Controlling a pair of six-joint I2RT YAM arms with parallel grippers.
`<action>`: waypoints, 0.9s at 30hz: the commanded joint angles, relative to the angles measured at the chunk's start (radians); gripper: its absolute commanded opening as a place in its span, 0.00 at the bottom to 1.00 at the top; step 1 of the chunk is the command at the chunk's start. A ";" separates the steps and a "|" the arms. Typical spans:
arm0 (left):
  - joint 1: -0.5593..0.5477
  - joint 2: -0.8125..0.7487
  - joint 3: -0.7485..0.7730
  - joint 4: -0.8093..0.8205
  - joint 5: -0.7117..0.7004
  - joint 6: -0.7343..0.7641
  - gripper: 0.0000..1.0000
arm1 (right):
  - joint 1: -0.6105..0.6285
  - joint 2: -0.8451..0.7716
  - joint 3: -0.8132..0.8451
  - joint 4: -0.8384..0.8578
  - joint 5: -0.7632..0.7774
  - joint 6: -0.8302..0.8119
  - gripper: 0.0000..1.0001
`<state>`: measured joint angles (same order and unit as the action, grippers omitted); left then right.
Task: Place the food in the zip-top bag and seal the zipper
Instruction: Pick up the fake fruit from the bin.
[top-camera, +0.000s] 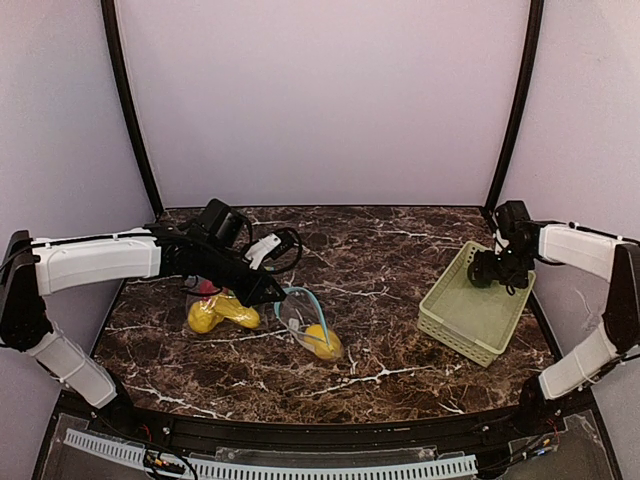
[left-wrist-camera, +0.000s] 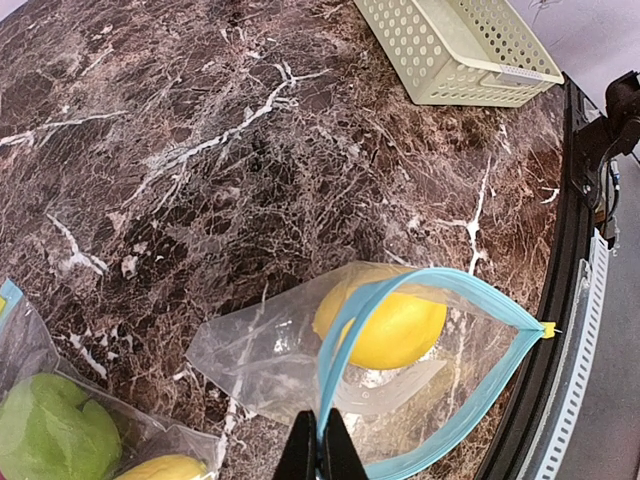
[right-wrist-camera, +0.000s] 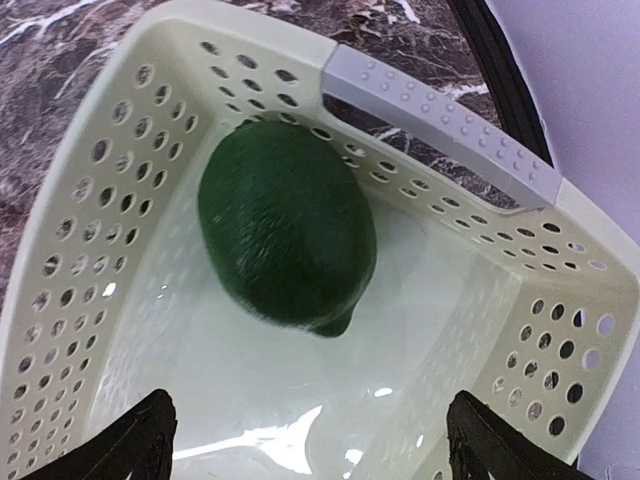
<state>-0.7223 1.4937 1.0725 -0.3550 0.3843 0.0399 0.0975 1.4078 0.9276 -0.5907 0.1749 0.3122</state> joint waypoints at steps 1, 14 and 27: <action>0.002 -0.001 0.007 -0.034 0.020 -0.002 0.01 | -0.052 0.090 0.057 0.060 -0.019 -0.039 0.92; 0.002 0.007 0.014 -0.039 0.022 0.003 0.01 | -0.079 0.306 0.144 0.136 -0.077 -0.102 0.75; 0.001 0.015 0.018 -0.044 0.022 0.005 0.01 | -0.045 0.162 0.114 0.055 -0.038 -0.085 0.50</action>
<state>-0.7223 1.5070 1.0729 -0.3687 0.3885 0.0402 0.0288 1.6825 1.0451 -0.4805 0.1036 0.2180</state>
